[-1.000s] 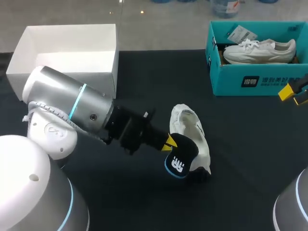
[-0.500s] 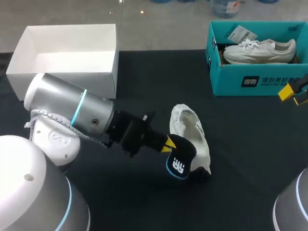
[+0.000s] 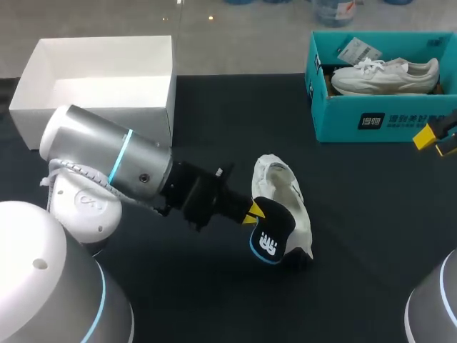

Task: Take the shoe out of the shoebox, open the shoe tongue, remove and reinsert the insole, then place the shoe into the shoebox

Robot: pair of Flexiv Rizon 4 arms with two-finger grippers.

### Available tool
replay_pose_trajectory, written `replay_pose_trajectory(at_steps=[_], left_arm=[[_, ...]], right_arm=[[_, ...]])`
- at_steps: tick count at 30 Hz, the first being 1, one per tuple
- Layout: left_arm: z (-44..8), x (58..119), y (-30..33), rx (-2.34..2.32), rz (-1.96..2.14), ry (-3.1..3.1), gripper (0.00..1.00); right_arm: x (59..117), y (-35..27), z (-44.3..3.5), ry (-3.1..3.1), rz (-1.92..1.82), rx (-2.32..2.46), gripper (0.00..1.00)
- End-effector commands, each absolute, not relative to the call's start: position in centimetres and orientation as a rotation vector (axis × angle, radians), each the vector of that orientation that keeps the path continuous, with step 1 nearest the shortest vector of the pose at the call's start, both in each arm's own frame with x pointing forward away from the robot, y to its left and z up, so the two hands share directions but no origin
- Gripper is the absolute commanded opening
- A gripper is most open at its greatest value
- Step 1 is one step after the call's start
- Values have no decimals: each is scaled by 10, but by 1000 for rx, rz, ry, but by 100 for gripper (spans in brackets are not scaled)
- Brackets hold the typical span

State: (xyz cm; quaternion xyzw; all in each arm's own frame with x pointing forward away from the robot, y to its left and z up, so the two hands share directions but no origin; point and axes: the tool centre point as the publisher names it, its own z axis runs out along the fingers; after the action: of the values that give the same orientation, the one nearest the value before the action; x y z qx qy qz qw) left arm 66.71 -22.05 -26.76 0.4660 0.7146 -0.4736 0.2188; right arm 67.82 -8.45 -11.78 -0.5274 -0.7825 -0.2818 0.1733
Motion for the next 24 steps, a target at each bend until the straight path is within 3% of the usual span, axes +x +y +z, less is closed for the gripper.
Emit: replay_pose_trajectory(at_steps=[1,24], left_arm=[[-258,663,-218,1297,-1308,1980,0],[-262,653,-256,1308,-1347,1950,0]], right_arm=[[679,-84,-118,-2220,-795,-1496,100],[679,-84,-118,-2220,-795,-1496,100]])
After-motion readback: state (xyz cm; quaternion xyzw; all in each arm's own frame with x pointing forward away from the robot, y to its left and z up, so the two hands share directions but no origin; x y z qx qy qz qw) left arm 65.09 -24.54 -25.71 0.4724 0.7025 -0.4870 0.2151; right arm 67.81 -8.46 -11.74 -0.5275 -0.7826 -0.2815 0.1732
